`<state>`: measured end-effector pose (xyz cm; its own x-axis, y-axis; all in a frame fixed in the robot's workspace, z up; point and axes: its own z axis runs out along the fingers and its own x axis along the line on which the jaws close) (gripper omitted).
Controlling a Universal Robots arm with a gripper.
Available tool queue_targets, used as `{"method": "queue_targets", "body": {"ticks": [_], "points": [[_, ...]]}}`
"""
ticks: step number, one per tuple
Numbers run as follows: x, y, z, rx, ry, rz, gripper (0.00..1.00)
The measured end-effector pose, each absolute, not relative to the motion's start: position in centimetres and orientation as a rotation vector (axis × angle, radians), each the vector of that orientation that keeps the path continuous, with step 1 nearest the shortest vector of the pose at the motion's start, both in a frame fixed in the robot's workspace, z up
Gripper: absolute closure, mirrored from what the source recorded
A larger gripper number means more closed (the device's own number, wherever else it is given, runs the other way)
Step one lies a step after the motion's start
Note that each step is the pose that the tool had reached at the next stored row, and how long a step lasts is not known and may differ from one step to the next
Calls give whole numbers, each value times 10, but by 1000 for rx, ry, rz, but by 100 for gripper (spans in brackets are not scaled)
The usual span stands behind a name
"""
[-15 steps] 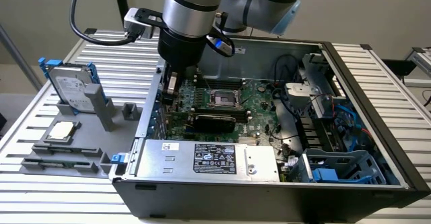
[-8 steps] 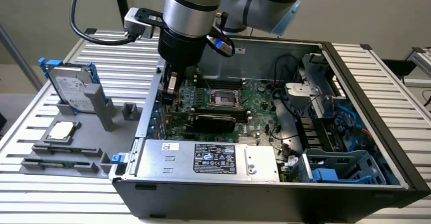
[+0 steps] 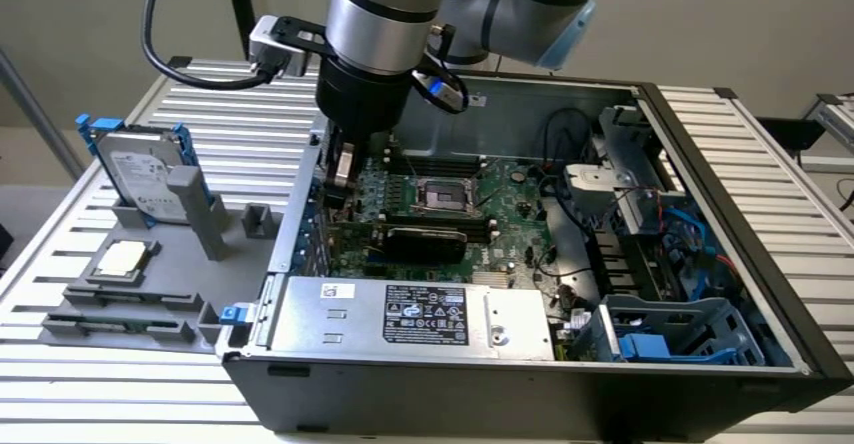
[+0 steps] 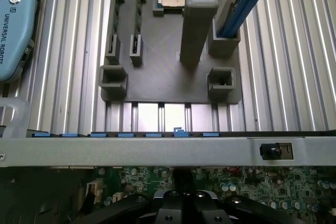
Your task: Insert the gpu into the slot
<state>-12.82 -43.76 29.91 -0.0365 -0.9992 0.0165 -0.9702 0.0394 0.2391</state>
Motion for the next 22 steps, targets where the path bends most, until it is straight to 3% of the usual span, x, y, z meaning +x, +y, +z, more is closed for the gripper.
{"method": "queue_targets", "body": {"ticks": [22], "points": [[-132, -432, 297, 2032, -2121, -215, 89]]}}
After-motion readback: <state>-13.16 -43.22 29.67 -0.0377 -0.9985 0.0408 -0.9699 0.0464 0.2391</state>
